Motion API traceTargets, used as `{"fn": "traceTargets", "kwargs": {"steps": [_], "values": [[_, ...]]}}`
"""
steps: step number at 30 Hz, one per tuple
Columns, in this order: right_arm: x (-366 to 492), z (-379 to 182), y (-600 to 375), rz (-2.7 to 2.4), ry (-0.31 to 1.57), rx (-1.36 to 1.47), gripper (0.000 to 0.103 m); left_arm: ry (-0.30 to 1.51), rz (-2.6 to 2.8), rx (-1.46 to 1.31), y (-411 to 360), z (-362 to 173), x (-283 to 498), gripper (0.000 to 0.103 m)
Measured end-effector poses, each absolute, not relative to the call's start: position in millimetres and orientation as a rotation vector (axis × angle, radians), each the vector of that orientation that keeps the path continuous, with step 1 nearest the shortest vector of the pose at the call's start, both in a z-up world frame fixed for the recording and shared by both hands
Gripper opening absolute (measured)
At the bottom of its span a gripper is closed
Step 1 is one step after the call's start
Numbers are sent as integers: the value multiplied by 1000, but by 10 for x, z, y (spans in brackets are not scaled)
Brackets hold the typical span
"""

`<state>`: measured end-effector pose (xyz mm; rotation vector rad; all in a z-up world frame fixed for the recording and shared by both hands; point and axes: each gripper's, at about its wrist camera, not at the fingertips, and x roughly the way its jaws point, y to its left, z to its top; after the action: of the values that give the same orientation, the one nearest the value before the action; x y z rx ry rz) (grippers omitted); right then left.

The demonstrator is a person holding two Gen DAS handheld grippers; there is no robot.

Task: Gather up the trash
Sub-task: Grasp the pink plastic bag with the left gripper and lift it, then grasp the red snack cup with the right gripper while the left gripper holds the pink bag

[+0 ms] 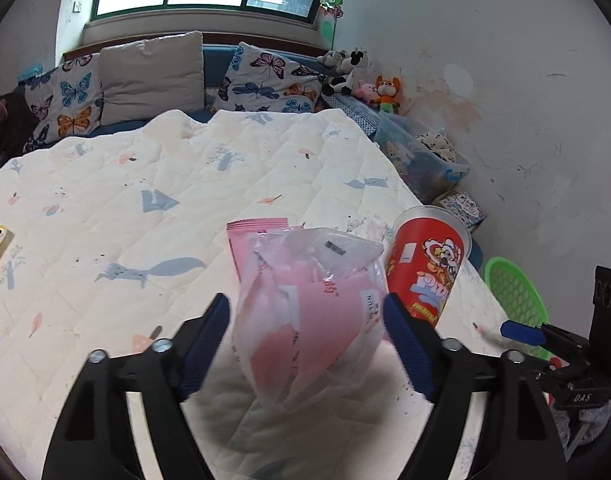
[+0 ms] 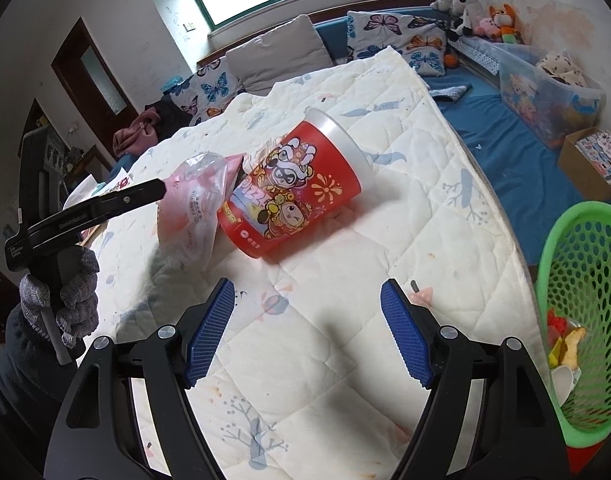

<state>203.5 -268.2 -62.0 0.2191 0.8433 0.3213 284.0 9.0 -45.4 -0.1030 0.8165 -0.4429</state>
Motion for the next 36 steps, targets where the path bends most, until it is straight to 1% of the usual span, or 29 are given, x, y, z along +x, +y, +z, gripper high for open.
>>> {"fn": "traceTargets", "kwargs": {"steps": [1, 3, 6, 12, 14, 15, 17, 19, 23, 25, 27, 29, 31, 36], "values": [[2038, -624, -2682, 323, 845, 220, 76, 816, -446, -99, 99, -459, 2830, 86], [2042, -643, -2665, 324, 850, 221, 76, 821, -453, -88, 98, -489, 2829, 90], [2049, -662, -2640, 329, 854, 221, 76, 841, -455, -68, 63, -565, 2853, 93], [2066, -678, -2606, 330, 862, 215, 76, 887, -468, -14, -69, -751, 2888, 93], [2075, -686, -2605, 331, 865, 218, 76, 888, -468, -6, -93, -791, 2881, 81], [2073, -688, -2604, 331, 866, 217, 76, 894, -467, -5, -99, -810, 2881, 70], [2081, -695, -2592, 331, 868, 215, 76, 902, -470, -19, -87, -835, 2875, 65], [2086, -697, -2578, 334, 868, 220, 76, 892, -465, -20, -73, -820, 2847, 53], [2111, -686, -2525, 350, 872, 233, 76, 890, -439, -21, -39, -773, 2810, 42], [2128, -669, -2498, 361, 869, 245, 76, 878, -431, -31, 5, -730, 2768, 34], [2166, -647, -2484, 367, 867, 263, 76, 874, -431, -46, 48, -706, 2742, 29], [2220, -635, -2476, 375, 870, 297, 77, 871, -422, -62, 110, -676, 2715, 27], [2304, -631, -2490, 389, 876, 362, 77, 856, -418, -73, 172, -633, 2671, 23], [2558, -659, -2572, 355, 887, 497, 78, 833, -403, -100, 354, -532, 2586, 22]]}}
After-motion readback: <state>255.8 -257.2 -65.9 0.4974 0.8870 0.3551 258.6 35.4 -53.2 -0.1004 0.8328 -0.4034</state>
